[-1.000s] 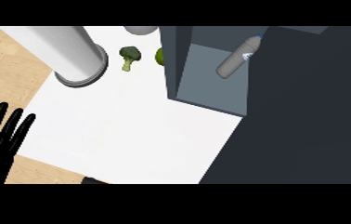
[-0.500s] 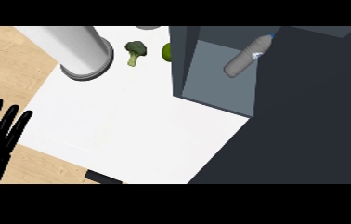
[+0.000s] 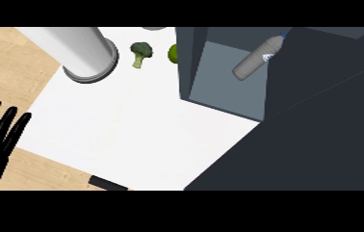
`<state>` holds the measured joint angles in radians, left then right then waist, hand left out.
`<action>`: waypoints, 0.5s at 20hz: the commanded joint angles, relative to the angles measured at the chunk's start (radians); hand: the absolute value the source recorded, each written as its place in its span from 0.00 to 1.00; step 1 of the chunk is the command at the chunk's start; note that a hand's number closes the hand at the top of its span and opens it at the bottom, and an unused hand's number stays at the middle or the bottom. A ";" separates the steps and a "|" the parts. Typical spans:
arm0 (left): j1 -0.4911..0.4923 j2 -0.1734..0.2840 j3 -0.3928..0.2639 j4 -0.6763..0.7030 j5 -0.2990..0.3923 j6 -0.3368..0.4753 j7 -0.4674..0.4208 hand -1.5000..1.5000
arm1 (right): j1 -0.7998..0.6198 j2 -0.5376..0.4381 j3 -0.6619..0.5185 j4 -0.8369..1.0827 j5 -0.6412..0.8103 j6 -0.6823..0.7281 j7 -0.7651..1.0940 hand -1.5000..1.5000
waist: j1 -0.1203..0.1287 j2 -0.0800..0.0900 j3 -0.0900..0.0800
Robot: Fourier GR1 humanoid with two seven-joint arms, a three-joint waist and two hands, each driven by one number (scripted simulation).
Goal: Pick up the bottled water, place it into the cabinet and close the cabinet
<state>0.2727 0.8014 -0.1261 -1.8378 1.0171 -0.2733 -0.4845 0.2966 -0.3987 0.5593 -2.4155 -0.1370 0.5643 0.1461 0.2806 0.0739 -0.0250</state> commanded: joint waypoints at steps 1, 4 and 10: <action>-0.011 0.002 0.010 0.013 0.014 -0.002 0.005 0.00 | -0.108 0.052 -0.005 0.063 0.020 -0.054 0.103 1.00 | -0.004 -0.002 0.000; -0.012 -0.002 0.004 0.021 0.010 -0.010 0.004 0.00 | -0.187 0.070 -0.021 0.116 0.020 -0.061 0.162 1.00 | -0.004 -0.006 0.001; -0.020 -0.001 0.008 0.032 0.015 -0.011 0.010 0.00 | -0.347 0.147 -0.066 0.250 0.003 -0.103 0.256 1.00 | -0.011 -0.011 0.004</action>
<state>0.2594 0.8051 -0.1192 -1.8165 1.0289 -0.2851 -0.4757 0.0458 -0.3299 0.4940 -2.2575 -0.1594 0.5391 0.3176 0.2770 0.0633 -0.0231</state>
